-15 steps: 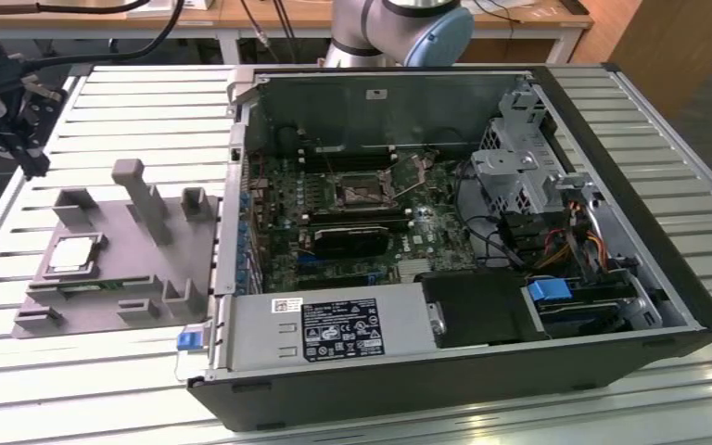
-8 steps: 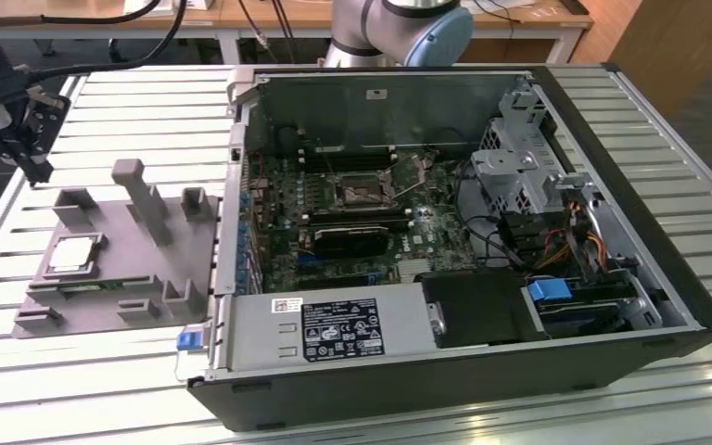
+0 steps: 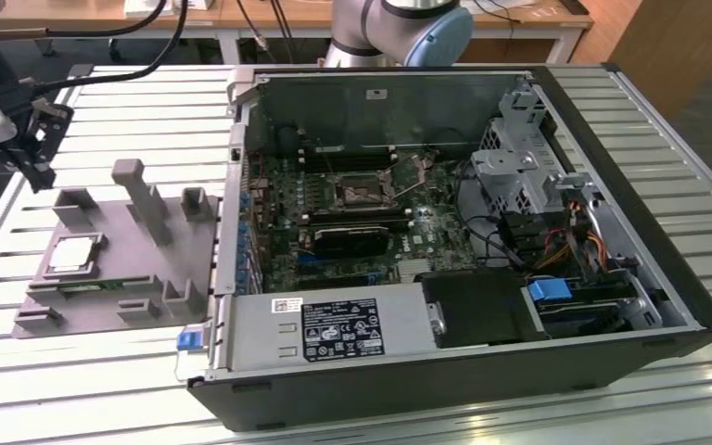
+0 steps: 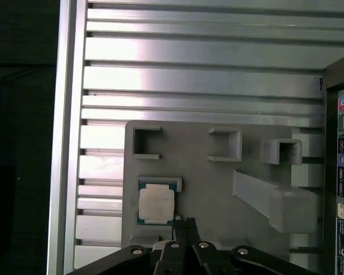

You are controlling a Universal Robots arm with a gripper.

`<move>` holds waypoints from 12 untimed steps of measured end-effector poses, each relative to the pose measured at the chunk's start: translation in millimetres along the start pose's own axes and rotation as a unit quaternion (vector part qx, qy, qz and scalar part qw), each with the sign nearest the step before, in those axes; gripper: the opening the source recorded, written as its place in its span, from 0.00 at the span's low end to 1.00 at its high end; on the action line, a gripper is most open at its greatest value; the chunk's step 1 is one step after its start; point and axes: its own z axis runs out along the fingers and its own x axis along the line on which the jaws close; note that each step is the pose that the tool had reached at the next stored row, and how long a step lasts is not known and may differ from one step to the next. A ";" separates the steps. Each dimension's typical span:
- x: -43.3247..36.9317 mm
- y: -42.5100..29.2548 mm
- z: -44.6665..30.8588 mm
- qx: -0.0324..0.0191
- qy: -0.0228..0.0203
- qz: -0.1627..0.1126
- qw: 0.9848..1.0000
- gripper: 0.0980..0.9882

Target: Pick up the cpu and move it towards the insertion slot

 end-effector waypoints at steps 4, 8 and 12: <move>1.1 -0.2 5.3 0.000 0.000 0.000 1.000 0.00; 2.4 -0.3 11.2 0.000 0.000 0.000 1.000 0.00; 4.4 -0.6 18.0 0.000 0.000 0.000 1.000 0.00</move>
